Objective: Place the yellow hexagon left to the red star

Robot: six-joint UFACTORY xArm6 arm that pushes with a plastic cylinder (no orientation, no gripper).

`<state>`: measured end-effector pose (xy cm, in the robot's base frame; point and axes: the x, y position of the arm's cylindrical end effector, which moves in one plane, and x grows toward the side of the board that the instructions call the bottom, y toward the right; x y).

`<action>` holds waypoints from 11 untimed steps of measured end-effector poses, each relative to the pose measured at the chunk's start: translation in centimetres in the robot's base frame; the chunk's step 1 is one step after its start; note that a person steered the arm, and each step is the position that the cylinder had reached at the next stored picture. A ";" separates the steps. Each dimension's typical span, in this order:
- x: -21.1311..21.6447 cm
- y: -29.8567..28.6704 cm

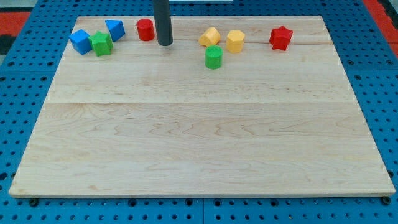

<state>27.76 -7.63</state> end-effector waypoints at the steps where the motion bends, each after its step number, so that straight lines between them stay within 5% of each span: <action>1: 0.0 -0.5; 7: 0.1 10.9; 11: 6.5 25.0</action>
